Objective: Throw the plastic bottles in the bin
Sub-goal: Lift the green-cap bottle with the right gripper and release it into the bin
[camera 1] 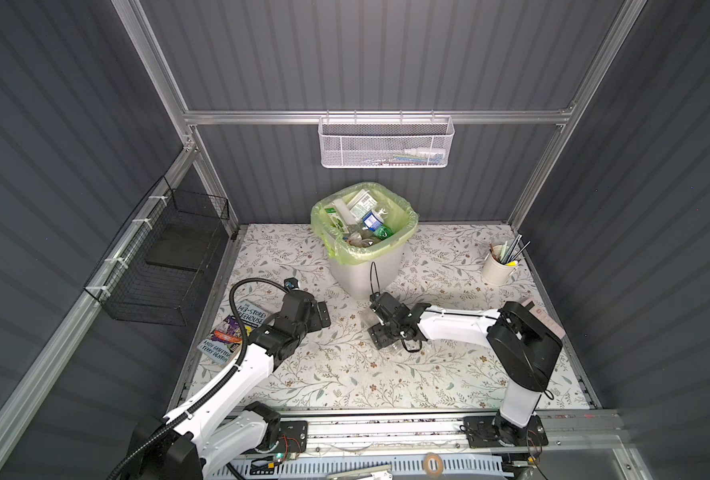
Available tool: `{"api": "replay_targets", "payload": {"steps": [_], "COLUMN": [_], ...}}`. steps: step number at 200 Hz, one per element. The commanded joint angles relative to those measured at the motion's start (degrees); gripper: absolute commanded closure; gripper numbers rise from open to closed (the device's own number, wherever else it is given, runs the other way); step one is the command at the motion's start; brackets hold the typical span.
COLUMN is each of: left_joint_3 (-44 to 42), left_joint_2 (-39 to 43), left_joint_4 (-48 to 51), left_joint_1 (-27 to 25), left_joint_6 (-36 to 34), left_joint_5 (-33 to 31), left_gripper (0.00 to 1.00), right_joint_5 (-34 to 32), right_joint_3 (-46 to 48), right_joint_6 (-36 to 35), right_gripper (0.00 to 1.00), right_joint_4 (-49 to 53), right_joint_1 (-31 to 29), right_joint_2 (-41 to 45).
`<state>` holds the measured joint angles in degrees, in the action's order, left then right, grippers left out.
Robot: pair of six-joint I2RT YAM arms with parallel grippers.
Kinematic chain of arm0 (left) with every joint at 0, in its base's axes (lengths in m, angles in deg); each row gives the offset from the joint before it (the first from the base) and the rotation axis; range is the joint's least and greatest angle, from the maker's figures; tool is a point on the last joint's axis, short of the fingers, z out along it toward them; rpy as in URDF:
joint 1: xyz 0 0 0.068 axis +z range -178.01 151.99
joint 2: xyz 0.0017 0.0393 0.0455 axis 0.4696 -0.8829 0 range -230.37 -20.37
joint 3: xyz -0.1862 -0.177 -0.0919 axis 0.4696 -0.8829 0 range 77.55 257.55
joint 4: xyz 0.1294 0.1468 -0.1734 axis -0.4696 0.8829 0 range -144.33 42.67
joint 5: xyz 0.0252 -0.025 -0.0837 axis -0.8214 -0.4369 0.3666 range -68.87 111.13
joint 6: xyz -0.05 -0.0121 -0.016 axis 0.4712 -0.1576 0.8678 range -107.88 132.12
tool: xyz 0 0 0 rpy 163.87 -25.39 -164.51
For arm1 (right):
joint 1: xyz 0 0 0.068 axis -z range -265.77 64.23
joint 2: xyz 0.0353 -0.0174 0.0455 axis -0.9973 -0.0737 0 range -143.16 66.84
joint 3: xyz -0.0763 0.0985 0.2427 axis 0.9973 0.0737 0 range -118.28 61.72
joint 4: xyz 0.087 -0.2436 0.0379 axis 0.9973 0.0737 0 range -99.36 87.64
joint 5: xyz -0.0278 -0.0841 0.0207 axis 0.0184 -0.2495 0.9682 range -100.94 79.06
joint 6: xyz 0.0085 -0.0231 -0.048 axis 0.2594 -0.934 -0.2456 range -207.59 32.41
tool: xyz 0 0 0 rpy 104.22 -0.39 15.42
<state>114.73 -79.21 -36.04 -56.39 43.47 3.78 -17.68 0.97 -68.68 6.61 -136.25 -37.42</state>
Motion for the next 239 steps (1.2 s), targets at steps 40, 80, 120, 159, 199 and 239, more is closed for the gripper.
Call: {"api": "replay_targets", "payload": {"steps": [40,80,120,159,199,239], "left_joint_3": [-1.3,-1.6,-1.0,-0.8,-0.4,1.5], "left_joint_2": [1.0,0.6,-0.5,-0.8,-1.1,-4.2], "left_joint_4": [1.2,0.8,0.7,1.1,1.0,1.8], "left_joint_1": [0.3,0.3,0.3,0.3,0.3,0.3], "left_joint_6": [0.3,0.0,-0.8,-1.3,-1.9,-3.0], "left_joint_5": [-1.2,-1.5,-1.7,-1.4,-0.5,1.2], "left_gripper": [0.0,0.0,0.0,0.0,0.0,0.0], "right_joint_5": [0.2,-4.2,-12.7,-10.3,-0.6,17.8], "right_joint_3": [1.4,11.7,17.9,13.0,-4.2,-35.9], "right_joint_6": [-1.0,1.3,-2.1,-7.1,-10.8,-7.5], "right_gripper": [0.47,0.53,0.52,0.51,0.48,0.43], "right_joint_4": [-0.7,-5.5,-9.4,-12.3,-13.1,2.7], "right_joint_1": [0.5,0.8,2.0,9.1,13.7,16.8], "right_joint_2": [4.0,18.9,39.6,52.3,43.0,15.2]}}
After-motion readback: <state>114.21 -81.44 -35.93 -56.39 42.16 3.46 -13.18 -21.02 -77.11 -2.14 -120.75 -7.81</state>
